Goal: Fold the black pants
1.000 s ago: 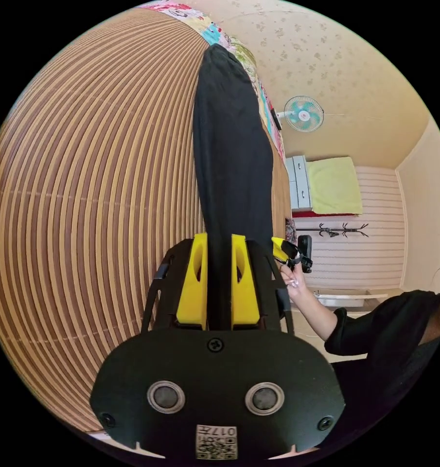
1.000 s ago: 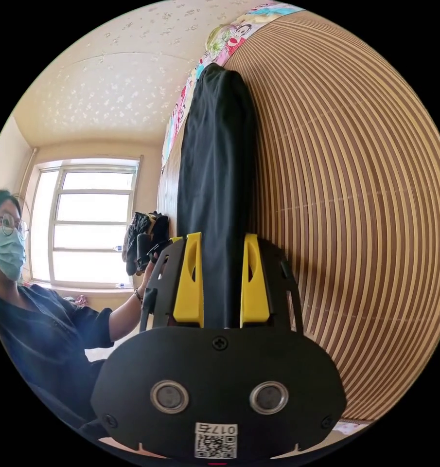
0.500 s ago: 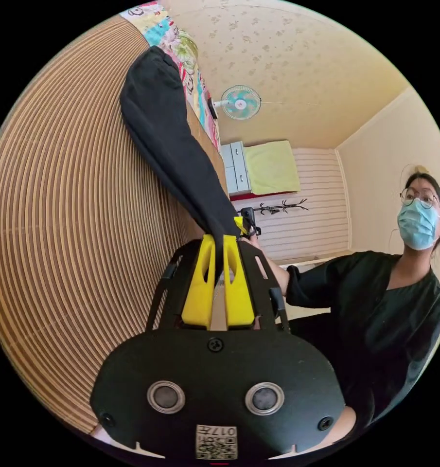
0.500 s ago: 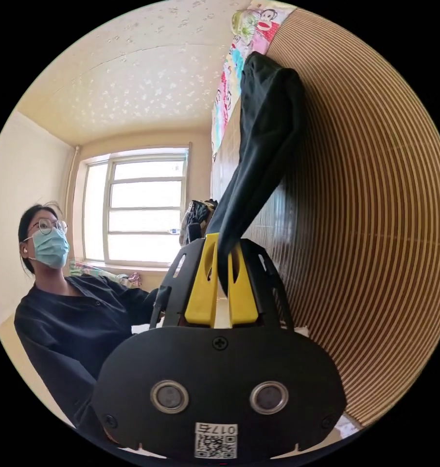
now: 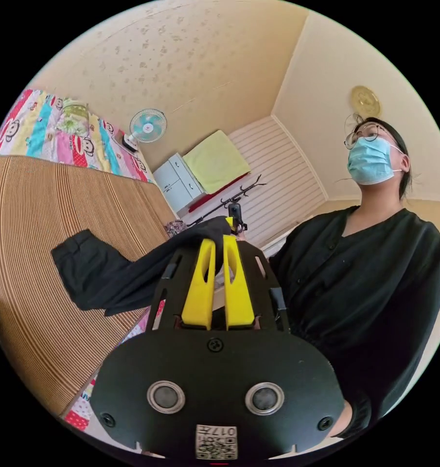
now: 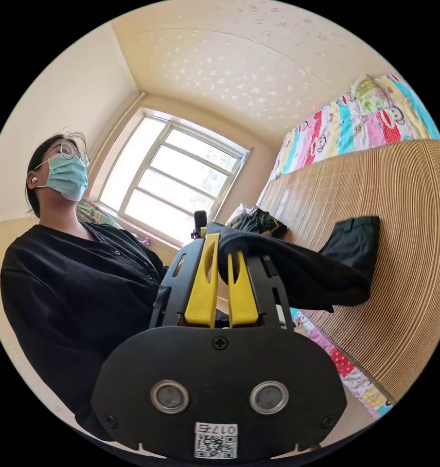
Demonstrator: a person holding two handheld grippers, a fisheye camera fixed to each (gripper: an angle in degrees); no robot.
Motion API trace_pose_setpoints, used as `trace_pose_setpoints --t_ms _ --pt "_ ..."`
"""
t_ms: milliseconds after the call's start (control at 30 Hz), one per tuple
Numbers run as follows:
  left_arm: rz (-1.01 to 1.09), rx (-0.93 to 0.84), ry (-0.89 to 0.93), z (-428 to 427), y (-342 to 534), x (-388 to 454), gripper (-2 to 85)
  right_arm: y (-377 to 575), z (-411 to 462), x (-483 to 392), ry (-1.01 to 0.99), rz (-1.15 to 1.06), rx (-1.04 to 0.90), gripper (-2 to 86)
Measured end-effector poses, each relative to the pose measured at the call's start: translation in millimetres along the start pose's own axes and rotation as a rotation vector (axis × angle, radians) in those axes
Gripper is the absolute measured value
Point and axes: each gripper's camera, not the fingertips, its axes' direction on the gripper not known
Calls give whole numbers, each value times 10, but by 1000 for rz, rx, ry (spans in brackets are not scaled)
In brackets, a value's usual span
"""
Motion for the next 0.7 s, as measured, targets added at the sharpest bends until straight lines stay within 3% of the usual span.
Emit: trace_pose_setpoints --t_ms 167,333,433,500,700 --pt "164 54 10 -53 -492 788 3 -444 -308 -913 -24 -201 49 -2" --pt "172 54 -108 58 -873 995 4 -781 -441 -1199 62 -181 53 -2" --pt "91 18 -234 194 -1149 555 5 -1070 -414 -862 117 -79 45 -3" --pt "-67 -9 -271 331 -1344 -151 6 -1265 -315 -511 224 -61 2 -3" --pt "-247 -52 -416 643 -1843 -1587 8 -1870 -25 744 380 81 -8 -3"
